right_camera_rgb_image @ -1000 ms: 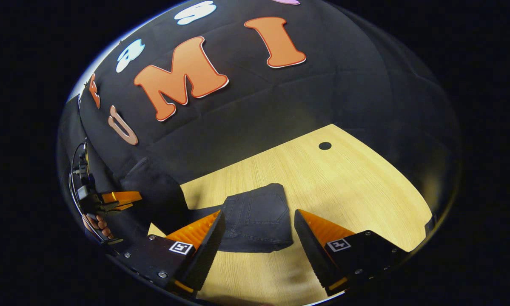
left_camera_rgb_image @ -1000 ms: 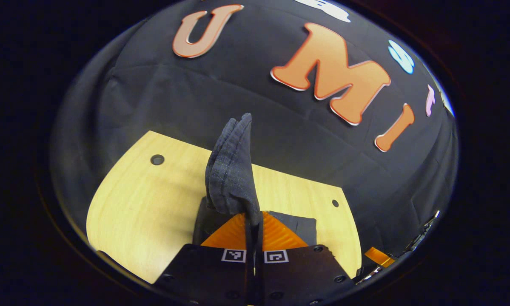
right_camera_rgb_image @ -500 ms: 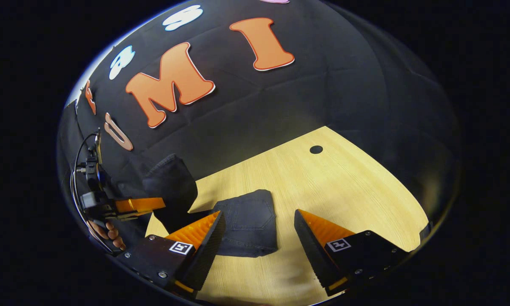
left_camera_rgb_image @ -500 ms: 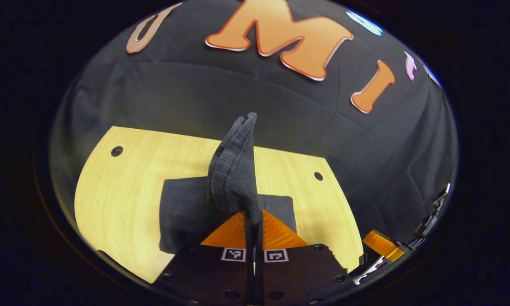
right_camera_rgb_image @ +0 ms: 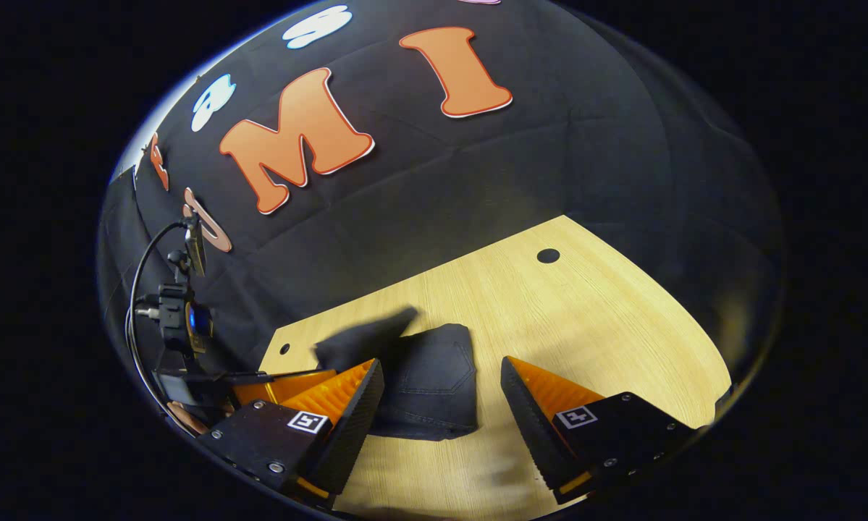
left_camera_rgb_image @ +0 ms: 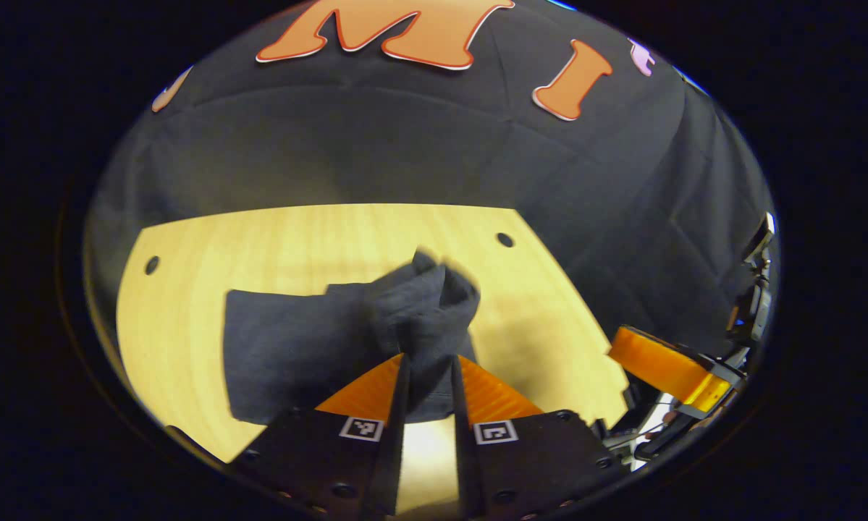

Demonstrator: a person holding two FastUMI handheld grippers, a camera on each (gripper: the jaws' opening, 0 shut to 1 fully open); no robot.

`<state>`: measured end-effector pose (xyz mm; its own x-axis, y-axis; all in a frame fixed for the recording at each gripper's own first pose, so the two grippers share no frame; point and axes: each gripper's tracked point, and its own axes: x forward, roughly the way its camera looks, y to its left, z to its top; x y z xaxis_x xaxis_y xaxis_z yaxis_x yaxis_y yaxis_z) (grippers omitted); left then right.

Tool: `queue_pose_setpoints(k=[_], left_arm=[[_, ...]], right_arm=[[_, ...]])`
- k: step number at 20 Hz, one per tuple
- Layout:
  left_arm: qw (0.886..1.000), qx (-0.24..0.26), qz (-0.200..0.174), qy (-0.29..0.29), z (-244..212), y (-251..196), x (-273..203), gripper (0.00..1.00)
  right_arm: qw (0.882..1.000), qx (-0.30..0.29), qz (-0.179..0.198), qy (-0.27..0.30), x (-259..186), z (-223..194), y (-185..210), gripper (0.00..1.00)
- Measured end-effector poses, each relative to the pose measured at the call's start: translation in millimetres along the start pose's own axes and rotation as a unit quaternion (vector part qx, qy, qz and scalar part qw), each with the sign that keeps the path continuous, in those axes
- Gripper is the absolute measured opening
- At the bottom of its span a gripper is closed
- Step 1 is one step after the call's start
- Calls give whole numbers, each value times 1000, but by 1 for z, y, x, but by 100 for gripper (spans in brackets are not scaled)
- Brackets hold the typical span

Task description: Grasp the waist and the cuffs of the jeans and fold them to make the two legs overlap; first hold the waist and fold one-third of the jeans toward the cuffs, then hold the cuffs and fold the remaining one-third in the same direction to finish folding.

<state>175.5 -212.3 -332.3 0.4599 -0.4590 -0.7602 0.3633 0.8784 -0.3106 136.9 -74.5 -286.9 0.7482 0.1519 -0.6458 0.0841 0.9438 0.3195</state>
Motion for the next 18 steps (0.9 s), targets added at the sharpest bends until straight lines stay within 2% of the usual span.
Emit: queue_pose_setpoints(k=[2, 4, 5, 6, 9, 11, 13, 14, 17, 18], left_arm=[[999, 14, -8, -38, 12, -4, -17, 65], [995, 30, 12, -93, 31, 3, -40, 58], [992, 36, 25, -121, 41, 8, -51, 66], [987, 41, 38, -151, 51, 13, -65, 84], [967, 57, 92, -230, 74, 29, -117, 84], [945, 75, 135, -287, 84, 41, -146, 85], [917, 97, 184, -339, 91, 53, -177, 92], [908, 103, 202, -352, 88, 55, -187, 91], [897, 109, 209, -375, 81, 62, -223, 92], [892, 125, 230, -369, 72, 73, -234, 92]], right_arm=[[1000, -14, 2, -6, 1, 4, 6, 99], [999, -39, 2, -22, -1, 10, 12, 98], [998, -53, 4, -33, -3, 15, 17, 99], [997, -66, 7, -43, -4, 19, 24, 98], [991, -105, 17, -78, -9, 34, 46, 98], [985, -132, 25, -105, -14, 43, 63, 98], [978, -158, 33, -135, -22, 54, 83, 98], [974, -168, 38, -147, -26, 58, 93, 98], [960, -195, 62, -191, -44, 64, 124, 98], [953, -199, 71, -216, -51, 68, 134, 98]])
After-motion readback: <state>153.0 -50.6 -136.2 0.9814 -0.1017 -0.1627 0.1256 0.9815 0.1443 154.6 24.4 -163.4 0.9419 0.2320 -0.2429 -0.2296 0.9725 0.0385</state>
